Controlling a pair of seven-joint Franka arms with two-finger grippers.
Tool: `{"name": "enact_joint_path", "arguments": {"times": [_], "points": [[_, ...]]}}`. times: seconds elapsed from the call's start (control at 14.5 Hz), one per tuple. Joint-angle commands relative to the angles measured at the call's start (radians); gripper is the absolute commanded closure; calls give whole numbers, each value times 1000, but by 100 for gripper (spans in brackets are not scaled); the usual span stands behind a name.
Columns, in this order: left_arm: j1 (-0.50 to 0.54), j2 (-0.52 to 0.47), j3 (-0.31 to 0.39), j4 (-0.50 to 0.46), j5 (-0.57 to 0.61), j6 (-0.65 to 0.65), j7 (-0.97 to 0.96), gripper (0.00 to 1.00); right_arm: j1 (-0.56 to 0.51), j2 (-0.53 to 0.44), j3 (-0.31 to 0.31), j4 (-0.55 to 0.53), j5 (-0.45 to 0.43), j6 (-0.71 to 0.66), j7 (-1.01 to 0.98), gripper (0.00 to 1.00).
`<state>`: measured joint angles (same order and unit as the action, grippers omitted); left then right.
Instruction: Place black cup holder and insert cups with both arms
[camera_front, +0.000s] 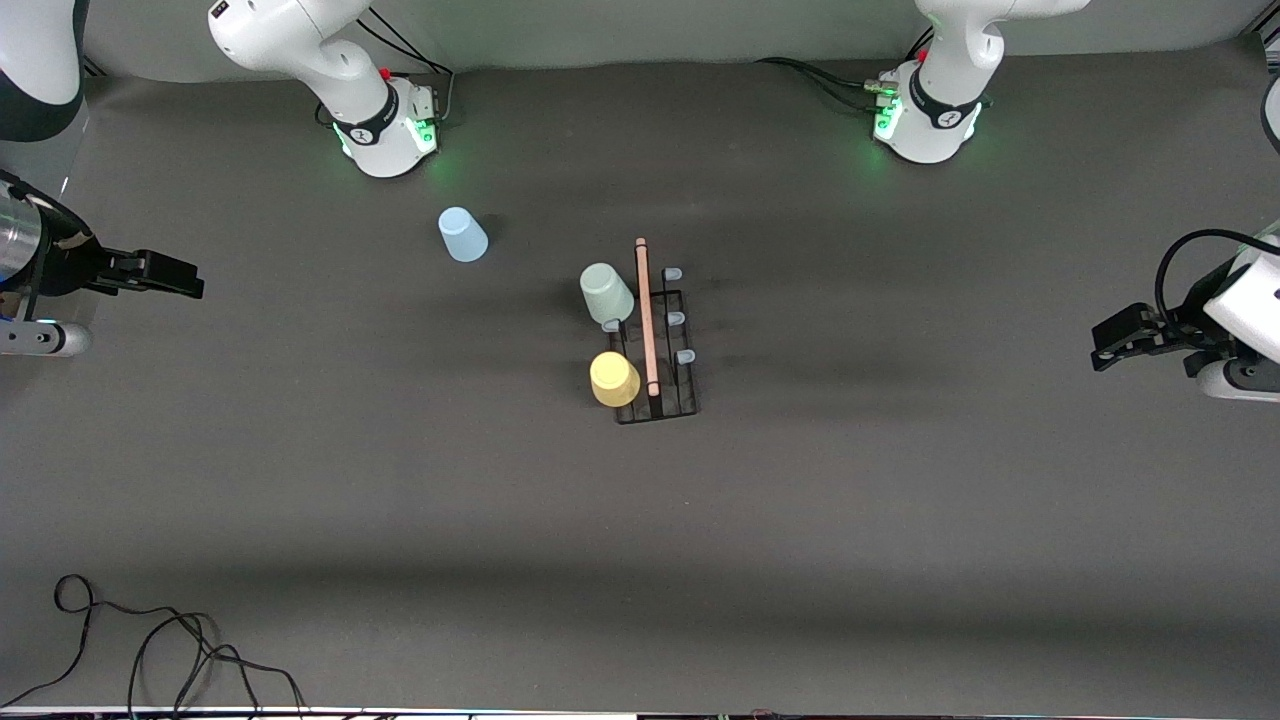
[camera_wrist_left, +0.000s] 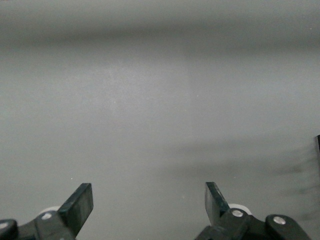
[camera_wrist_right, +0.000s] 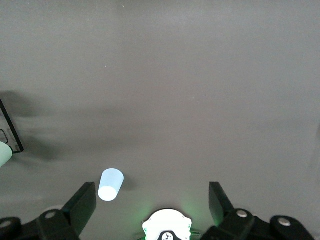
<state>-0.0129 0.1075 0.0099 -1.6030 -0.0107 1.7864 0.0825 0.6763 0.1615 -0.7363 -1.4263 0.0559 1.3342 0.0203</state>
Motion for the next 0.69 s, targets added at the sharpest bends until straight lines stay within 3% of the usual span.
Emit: {"name": "enact_joint_path", "arguments": {"times": [0.0,0.34,0.62], "points": [[1,-9,1,8,9,-21,-12,0,-149,-31,153,-14,-24,-6,-16,0],[1,-12,2,8,9,-31,-9,0,-413,-62,429,-28,-37,-3,-16,0],[-1,-12,1,3,32,-35,3,0,-543,-126,566,-110,-39,66,-16,0]]}}
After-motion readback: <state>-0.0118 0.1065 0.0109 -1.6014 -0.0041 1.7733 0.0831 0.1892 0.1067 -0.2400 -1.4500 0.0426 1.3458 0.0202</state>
